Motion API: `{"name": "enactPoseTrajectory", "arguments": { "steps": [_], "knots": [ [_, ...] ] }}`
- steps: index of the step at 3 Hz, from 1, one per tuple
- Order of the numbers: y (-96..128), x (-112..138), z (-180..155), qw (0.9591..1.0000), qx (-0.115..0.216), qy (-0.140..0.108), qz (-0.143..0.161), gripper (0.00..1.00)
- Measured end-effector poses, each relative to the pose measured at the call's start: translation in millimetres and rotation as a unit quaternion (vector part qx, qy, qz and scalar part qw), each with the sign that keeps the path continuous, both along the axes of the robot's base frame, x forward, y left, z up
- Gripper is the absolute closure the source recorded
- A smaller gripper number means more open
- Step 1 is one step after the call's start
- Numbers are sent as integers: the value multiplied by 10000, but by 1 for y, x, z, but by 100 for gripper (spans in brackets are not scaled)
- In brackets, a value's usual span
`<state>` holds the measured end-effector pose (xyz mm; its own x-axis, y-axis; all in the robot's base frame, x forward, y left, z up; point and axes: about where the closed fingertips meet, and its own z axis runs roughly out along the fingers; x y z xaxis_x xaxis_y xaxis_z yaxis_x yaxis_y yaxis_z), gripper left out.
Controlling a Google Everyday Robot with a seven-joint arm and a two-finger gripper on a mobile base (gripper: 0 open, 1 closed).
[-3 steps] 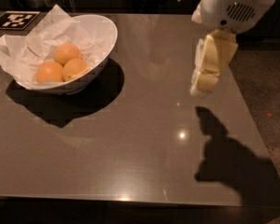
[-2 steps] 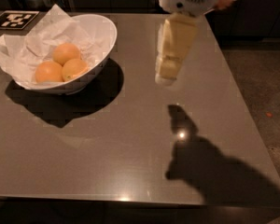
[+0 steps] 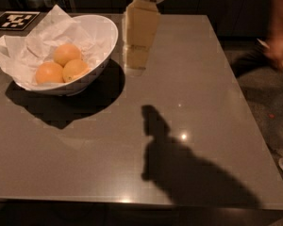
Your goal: Pick orange from white bowl
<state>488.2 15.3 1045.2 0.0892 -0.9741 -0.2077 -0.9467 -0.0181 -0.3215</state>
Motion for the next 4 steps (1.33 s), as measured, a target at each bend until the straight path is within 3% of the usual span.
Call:
{"name": "enactPoseTrajectory", "arguments": {
  "steps": [1, 3, 4],
  "knots": [
    [32, 13, 5, 9994, 162, -94, 284, 0],
    [99, 52, -2, 9978, 163, 60, 633, 0],
    [123, 63, -15, 9967, 155, 231, 759, 9]
  ]
}}
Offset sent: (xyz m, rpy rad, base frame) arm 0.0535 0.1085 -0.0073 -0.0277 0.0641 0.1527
